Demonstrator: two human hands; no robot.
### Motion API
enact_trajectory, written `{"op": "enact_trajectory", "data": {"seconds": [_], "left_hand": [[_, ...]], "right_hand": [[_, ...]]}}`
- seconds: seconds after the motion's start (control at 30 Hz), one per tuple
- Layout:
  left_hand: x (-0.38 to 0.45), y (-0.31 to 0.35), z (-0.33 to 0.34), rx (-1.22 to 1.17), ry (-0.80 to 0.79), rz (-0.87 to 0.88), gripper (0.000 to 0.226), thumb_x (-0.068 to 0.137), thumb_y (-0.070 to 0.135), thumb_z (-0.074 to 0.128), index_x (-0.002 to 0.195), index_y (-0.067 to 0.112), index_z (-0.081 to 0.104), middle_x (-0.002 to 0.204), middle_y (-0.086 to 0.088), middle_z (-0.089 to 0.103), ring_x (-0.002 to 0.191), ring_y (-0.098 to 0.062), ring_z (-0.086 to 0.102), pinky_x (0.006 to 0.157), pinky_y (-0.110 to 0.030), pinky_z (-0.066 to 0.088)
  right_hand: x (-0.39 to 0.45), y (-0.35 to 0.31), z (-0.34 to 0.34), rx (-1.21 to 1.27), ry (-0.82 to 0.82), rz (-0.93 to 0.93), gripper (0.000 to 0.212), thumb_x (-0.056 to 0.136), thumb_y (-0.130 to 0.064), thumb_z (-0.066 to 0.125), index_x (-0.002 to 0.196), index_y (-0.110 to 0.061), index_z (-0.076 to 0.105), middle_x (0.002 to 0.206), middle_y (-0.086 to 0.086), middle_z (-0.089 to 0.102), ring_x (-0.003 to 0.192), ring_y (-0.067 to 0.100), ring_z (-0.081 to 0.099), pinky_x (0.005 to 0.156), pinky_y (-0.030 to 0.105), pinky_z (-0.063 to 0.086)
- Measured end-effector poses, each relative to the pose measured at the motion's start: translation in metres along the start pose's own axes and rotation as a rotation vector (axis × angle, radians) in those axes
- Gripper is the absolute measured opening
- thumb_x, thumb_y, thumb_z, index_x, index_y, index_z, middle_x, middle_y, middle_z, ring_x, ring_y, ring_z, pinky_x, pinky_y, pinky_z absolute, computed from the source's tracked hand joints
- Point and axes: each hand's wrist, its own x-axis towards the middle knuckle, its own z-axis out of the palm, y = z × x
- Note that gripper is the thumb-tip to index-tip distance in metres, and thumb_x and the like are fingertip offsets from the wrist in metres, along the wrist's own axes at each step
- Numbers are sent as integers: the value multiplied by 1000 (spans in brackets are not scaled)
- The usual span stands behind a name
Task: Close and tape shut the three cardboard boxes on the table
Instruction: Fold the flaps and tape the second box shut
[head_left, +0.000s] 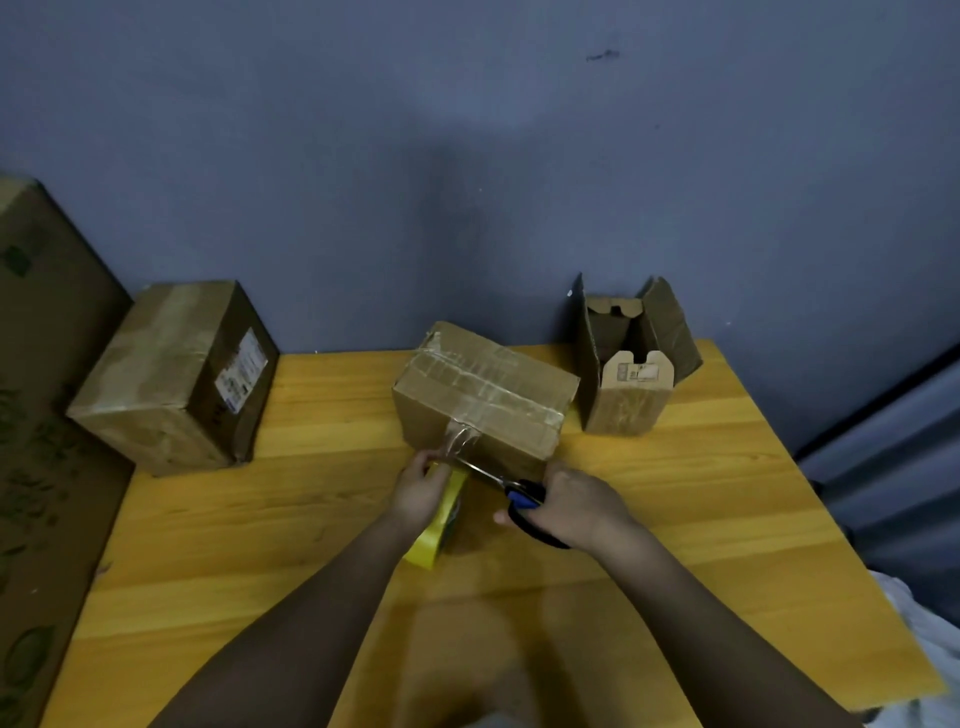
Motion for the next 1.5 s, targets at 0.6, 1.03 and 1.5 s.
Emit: {"op": "enact_trajectory", "data": {"seconds": [0.6,1.03,1.5], "left_hand": [[1,-3,-6,57,-21,-48,47,95,32,49,131,2,51,123,-15,58,112,-32,55,94,-39,44],[2,-3,-7,66,-19,-30,35,96,30,49,123,7,54,111,-12,59,108,-32,56,88,-36,44],[-5,-15,-15,139,-8,-122,39,90,47,57,79,9,56,83,-8,56,72,-19,53,71,-30,38]], "right_hand": [[5,-20,2,-81,76,13,78,68,-78,62,112,-14,56,103,4,64,95,24,62,68,30,49],[11,-25,-7,-235,111,-29,59,76,-68,63,107,-18,59,91,-2,61,83,17,59,66,28,42],[10,-21,6,-344,198,-49,77,78,-77,50,124,-15,44,103,3,67,93,25,66,65,30,44]]}}
